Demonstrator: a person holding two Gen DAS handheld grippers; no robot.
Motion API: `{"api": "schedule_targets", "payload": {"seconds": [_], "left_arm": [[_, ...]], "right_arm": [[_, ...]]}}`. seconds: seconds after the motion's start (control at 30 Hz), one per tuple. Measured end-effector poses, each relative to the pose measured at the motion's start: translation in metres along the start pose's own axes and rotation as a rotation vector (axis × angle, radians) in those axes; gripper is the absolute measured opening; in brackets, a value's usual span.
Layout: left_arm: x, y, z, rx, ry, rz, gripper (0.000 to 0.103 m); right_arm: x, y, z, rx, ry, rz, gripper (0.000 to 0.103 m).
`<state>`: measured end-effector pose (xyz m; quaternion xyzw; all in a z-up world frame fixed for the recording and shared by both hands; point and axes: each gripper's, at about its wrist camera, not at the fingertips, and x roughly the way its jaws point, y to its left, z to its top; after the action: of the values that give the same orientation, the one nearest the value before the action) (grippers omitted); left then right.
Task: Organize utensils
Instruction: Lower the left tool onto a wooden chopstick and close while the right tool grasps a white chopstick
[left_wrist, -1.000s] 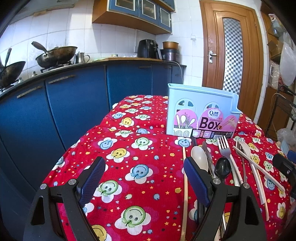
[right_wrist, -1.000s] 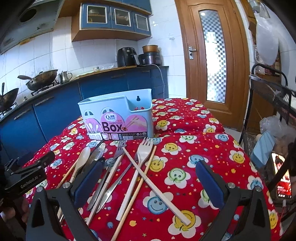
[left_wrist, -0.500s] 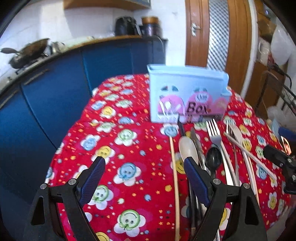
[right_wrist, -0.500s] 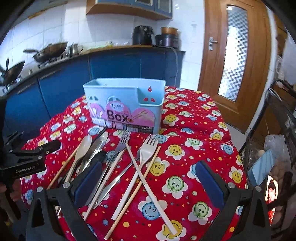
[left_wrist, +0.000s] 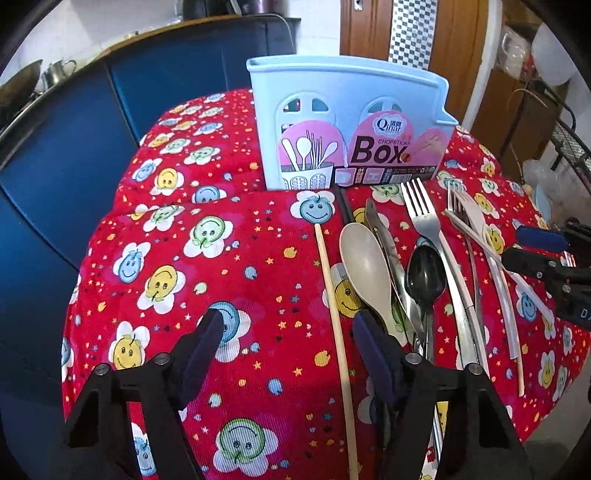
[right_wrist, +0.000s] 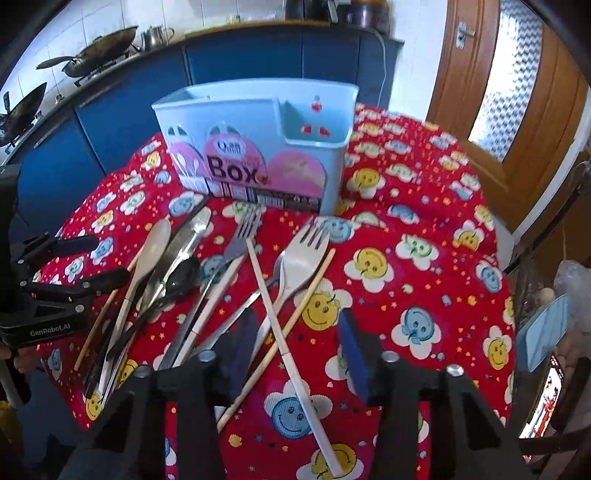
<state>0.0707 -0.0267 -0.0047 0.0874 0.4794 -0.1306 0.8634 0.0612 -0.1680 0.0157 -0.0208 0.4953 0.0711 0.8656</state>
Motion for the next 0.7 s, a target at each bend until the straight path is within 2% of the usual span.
{"api": "schedule_targets", "payload": {"seconds": [0.07,0.13,0.2,0.27,0.47,0.63,0.7], "left_arm": [[0.004,0.002,0.002,-0.004,0.021,-0.012,0.067],[0.009,0.002,0.004,-0.008,0.043,-0.025,0.062],[0.012,0.001,0.004,-0.006,0.05,-0.032,0.062],[0.012,0.0,0.006,0.006,0.05,-0.034,0.061],[0.017,-0.003,0.013,0.013,0.068,-0.057,0.055],[0.015,0.001,0.014,0.013,0.067,-0.052,0.036],[0.014,0.004,0.013,0.009,0.072,-0.051,0.032]], "right_arm": [[0.005,0.0,0.001,-0.015,0.032,0.007,0.036],[0.01,0.001,0.001,-0.026,0.059,0.02,0.026],[0.011,0.001,0.001,-0.027,0.066,0.035,0.021],[0.01,0.002,0.002,-0.037,0.07,0.042,0.01],[0.007,0.003,0.003,-0.042,0.084,0.039,0.007],[-0.001,-0.007,0.003,-0.001,0.107,0.026,0.007],[0.001,-0.013,0.002,0.014,0.13,0.019,0.007]]}}
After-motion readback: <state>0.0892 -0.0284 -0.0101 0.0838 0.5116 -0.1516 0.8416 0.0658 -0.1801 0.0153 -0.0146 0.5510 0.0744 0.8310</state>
